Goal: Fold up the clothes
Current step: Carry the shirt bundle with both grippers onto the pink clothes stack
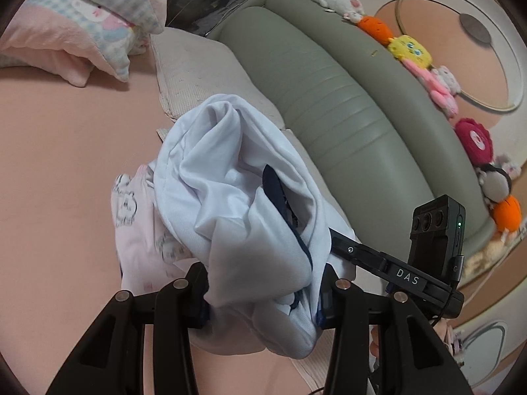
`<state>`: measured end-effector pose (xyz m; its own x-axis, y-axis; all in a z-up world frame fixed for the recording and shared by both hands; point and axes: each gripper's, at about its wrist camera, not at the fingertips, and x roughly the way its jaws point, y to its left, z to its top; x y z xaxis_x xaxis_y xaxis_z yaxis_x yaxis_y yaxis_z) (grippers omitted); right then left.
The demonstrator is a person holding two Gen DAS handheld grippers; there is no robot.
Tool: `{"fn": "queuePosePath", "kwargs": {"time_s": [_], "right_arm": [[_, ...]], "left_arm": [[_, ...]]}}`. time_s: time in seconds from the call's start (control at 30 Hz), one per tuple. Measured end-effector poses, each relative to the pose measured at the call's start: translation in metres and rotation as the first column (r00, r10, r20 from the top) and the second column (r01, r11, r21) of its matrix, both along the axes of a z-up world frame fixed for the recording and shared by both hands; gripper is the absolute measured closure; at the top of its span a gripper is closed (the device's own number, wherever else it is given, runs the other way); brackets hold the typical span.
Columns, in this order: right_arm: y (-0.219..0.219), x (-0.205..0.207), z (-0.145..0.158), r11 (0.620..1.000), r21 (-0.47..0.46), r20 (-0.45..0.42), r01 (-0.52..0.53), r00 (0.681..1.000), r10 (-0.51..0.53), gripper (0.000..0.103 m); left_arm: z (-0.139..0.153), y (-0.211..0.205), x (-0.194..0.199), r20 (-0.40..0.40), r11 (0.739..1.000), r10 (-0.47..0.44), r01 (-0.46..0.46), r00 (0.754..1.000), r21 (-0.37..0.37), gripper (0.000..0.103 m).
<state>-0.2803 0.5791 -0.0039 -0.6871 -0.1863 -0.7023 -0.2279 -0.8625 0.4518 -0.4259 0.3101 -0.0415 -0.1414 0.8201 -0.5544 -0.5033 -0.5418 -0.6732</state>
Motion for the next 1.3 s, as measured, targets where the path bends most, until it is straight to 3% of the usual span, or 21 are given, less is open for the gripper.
{"fn": "queuePosePath", "kwargs": {"time_s": [0.13,0.2,0.27,0.33,0.4,0.47,0.53,0.6,0.73,0.9,1.0,1.13,1.2,1.3], "right_arm": [[0.02,-0.029,-0.041,0.999,0.038,0.048,0.026,0.998,-0.028,0.084],[0.027,-0.037,-0.069,0.996,0.068,0.101,0.063,0.992,-0.069,0.084],[0.032,-0.038,-0.094,0.994,0.064,0.146,0.084,0.985,-0.093,0.082],[0.038,-0.035,-0.108,0.995,0.031,0.155,0.097,0.983,-0.101,0.081],[0.047,-0.026,-0.104,0.994,-0.04,0.109,0.099,0.99,-0.094,0.079],[0.052,-0.017,-0.088,0.994,-0.039,0.055,0.1,0.994,-0.098,0.078],[0.049,-0.008,-0.062,0.995,0.02,-0.02,0.094,0.995,-0.094,0.078],[0.042,-0.006,-0.042,0.995,0.053,-0.075,0.079,0.994,-0.075,0.078],[0.016,-0.033,-0.044,0.997,0.082,-0.012,-0.01,1.0,0.011,0.077],[0.0,-0.054,-0.075,0.99,0.139,0.08,-0.04,0.996,0.029,0.077],[0.01,-0.057,-0.091,0.996,0.086,0.064,-0.013,0.998,0.008,0.082],[0.016,-0.059,-0.101,0.999,0.032,0.033,-0.009,0.999,0.008,0.085],[0.013,-0.06,-0.102,0.998,0.061,0.043,-0.024,0.999,0.021,0.086],[0.007,-0.057,-0.09,0.996,0.088,0.05,-0.033,0.998,0.029,0.081]], "left_arm": [[-0.049,0.033,-0.024,0.051,0.998,0.001,0.002,0.999,-0.057,0.06],[-0.082,0.041,-0.034,0.131,0.995,-0.006,0.02,0.991,-0.102,0.049],[-0.097,0.035,-0.041,0.209,0.993,-0.028,0.051,0.978,-0.105,0.047],[-0.082,0.016,-0.042,0.157,0.997,-0.005,0.017,0.988,-0.073,0.047],[-0.056,-0.008,-0.041,0.059,0.996,0.071,-0.068,0.996,-0.053,0.047],[-0.025,-0.026,-0.035,-0.063,0.99,0.135,-0.136,0.989,-0.02,0.047],[0.0,-0.023,-0.023,-0.168,0.995,0.095,-0.098,0.981,-0.01,0.047],[0.012,-0.007,-0.014,-0.221,0.999,0.016,-0.025,0.975,-0.035,0.047],[0.0,0.033,-0.012,-0.274,0.986,-0.092,0.049,0.957,-0.161,0.047],[-0.041,0.047,-0.018,-0.268,0.938,-0.152,0.054,0.951,-0.342,0.046],[-0.062,0.034,-0.04,-0.158,0.96,-0.096,0.049,0.983,-0.277,0.044],[-0.078,0.023,-0.047,-0.111,0.973,-0.039,0.012,0.993,-0.232,0.041],[-0.075,0.013,-0.049,-0.063,0.983,-0.007,-0.005,0.998,-0.184,0.041],[-0.049,-0.004,-0.043,-0.1,0.987,0.057,-0.071,0.993,-0.141,0.042]]}}
